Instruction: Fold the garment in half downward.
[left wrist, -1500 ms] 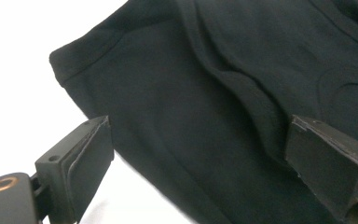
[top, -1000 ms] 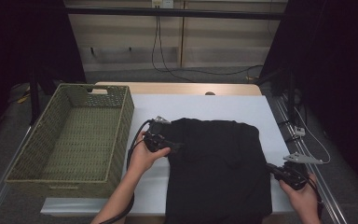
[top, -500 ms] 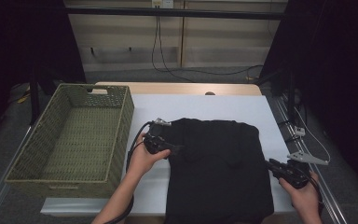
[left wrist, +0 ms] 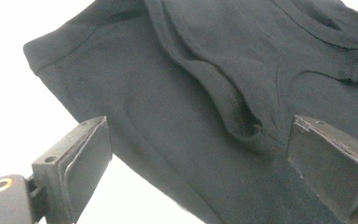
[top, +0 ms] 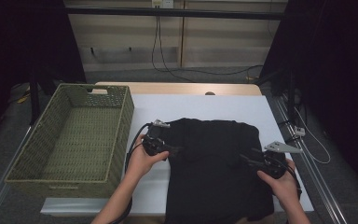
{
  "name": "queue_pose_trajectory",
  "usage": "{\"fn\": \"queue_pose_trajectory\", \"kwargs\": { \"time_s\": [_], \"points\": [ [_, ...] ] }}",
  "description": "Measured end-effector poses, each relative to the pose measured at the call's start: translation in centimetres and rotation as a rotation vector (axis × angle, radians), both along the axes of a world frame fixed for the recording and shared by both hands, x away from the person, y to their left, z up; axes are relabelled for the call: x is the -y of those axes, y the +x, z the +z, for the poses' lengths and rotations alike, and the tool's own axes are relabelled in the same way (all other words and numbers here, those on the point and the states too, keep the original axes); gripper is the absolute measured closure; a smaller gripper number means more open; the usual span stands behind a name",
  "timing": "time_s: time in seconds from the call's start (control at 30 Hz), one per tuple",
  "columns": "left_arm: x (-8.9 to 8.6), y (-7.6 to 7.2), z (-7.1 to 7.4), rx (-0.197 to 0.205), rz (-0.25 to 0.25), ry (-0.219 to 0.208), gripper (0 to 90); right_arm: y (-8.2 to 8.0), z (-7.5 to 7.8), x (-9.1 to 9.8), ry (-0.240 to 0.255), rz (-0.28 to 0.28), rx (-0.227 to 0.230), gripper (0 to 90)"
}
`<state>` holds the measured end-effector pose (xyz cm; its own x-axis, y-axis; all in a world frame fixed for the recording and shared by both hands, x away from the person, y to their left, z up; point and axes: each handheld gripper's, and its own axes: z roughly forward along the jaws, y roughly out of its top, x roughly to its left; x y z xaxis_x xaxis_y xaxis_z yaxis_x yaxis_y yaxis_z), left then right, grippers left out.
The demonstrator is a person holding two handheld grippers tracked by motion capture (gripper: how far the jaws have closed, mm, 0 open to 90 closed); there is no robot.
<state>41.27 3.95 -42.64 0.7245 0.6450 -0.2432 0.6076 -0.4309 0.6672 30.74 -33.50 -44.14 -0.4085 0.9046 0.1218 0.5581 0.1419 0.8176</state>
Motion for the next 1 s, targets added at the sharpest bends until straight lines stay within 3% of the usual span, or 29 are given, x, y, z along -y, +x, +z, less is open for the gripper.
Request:
{"fn": "queue_pose_trajectory", "kwargs": {
  "time_s": [0.23,0.57,0.63,0.77,0.87,0.93,1.0],
  "points": [
    [0.4,-0.2,0.4,0.017,-0.002,-0.012,6.7,0.8,-0.4,-1.1,-0.013,0.018,-0.005,26.1],
    [1.6,-0.3,0.5,0.018,-0.036,-0.007,6.5,0.4,-0.3,-0.9,-0.008,-0.022,0.004,16.0],
    [1.8,-0.4,0.5,0.018,-0.039,-0.014,6.5,0.3,-0.3,-0.8,-0.004,-0.008,0.007,14.1],
    [2.2,-0.6,0.6,0.022,-0.067,-0.030,6.1,0.1,-0.1,-0.8,-0.005,-0.012,0.017,14.7],
    [2.3,-0.6,0.5,0.037,-0.074,-0.018,7.3,0.3,0.0,-1.0,0.000,-0.004,0.011,16.7],
    [2.2,-0.5,0.4,0.036,-0.066,-0.021,8.1,0.4,0.0,-1.3,0.004,0.015,0.008,24.5],
    [2.0,-0.4,0.4,0.043,-0.070,-0.021,8.1,0.6,-0.1,-1.6,0.003,0.033,0.004,25.4]
  ]
}}
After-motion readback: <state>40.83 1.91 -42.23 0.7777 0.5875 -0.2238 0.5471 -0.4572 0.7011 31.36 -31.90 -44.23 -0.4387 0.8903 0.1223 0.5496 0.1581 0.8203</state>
